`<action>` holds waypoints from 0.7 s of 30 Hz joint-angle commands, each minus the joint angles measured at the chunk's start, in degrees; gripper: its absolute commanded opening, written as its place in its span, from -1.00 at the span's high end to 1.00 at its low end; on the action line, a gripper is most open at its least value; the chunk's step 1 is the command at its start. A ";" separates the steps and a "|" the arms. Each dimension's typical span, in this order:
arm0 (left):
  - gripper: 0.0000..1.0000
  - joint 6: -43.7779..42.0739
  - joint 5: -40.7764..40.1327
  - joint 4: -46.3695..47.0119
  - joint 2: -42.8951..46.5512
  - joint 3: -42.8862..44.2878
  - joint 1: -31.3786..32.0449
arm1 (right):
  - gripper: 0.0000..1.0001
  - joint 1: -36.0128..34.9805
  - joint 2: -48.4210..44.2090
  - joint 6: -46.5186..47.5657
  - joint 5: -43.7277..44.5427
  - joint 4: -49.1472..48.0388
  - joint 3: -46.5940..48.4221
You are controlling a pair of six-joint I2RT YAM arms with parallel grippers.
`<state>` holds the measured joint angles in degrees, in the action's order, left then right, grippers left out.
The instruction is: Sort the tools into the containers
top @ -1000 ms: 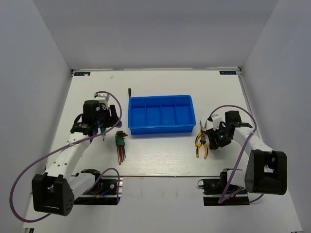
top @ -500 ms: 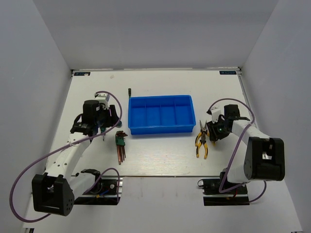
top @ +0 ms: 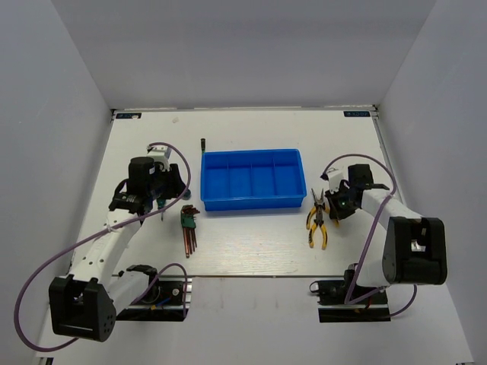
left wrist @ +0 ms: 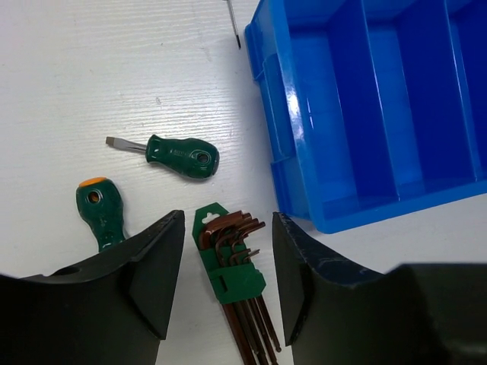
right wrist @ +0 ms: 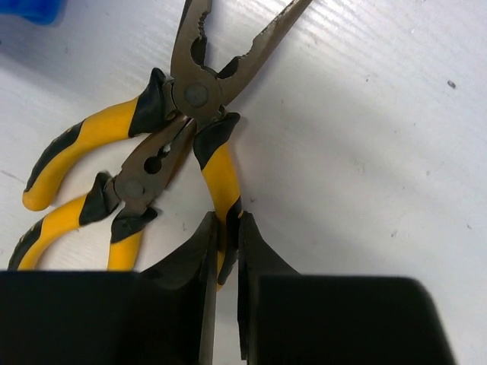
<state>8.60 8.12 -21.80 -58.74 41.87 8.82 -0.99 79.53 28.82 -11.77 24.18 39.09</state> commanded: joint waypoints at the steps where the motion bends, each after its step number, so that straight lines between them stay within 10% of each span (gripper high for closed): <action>1: -0.20 -0.34 1.20 1.06 1.70 0.50 0.23 | 1.00 -0.41 -3.66 -1.13 0.69 2.98 1.24; 14: -0.20 -0.34 1.72 1.59 1.70 0.50 0.23 | 1.00 -1.73 -10.18 7.83 -17.48 27.58 27.42; 21: -0.20 -0.34 2.34 2.11 1.70 -0.03 0.23 | 1.00 -12.43 3.15 -2.44 -19.28 26.01 40.96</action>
<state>8.58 9.41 -20.62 -58.59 41.85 8.82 -8.67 77.52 31.44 -28.01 50.48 74.48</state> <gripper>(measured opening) 0.600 0.177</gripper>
